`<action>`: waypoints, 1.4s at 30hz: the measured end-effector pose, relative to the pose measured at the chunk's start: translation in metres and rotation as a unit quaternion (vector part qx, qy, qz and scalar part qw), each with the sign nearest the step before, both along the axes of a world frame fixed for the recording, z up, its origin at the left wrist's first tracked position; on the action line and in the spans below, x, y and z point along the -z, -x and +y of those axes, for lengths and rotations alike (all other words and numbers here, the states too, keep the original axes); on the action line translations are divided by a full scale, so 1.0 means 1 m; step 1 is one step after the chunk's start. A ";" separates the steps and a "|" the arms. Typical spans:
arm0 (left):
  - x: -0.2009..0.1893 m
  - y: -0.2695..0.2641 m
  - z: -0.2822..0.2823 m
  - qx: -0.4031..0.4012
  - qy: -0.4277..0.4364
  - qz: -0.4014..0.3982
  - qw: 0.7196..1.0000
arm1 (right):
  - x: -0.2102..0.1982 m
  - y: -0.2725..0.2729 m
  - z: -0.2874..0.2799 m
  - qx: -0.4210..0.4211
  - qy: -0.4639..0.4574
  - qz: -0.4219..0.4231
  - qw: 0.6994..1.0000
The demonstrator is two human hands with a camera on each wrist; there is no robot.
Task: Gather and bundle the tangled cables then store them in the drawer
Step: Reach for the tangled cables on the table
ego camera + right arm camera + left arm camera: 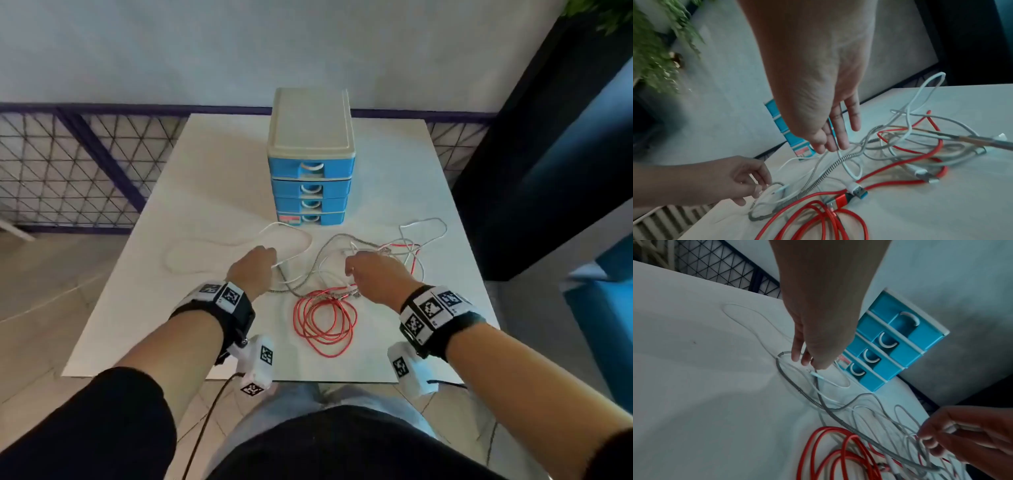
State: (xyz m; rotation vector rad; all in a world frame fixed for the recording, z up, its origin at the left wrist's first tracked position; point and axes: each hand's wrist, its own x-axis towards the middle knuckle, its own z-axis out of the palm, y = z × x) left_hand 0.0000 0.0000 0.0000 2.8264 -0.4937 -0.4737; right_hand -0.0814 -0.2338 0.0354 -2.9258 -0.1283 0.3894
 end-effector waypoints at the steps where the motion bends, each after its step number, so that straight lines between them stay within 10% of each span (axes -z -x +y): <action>1: 0.002 -0.004 0.000 -0.005 -0.005 -0.002 1.000 | 0.001 -0.001 0.000 0.021 -0.006 0.004 1.000; 7: 0.022 -0.014 -0.002 0.001 -0.003 -0.007 1.000 | 0.009 -0.001 -0.010 0.094 -0.127 -0.021 0.987; 11: 0.027 -0.022 0.000 -0.041 0.144 0.000 0.989 | 0.017 0.003 -0.022 0.114 -0.148 -0.022 0.982; 19: -0.045 -0.032 0.005 -0.199 0.551 0.085 0.806 | 0.015 -0.005 -0.021 0.137 -0.161 0.011 0.977; 28: -0.062 -0.031 0.000 -0.195 0.550 0.033 0.811 | 0.014 -0.022 -0.013 0.197 -0.268 0.032 0.942; 35: -0.077 -0.027 -0.025 -0.174 0.654 0.033 0.735 | -0.012 -0.027 -0.005 0.312 -0.536 0.052 0.783; 42: -0.063 -0.019 -0.049 -0.075 0.532 0.003 0.844 | -0.024 -0.034 -0.005 0.359 -0.666 0.032 0.653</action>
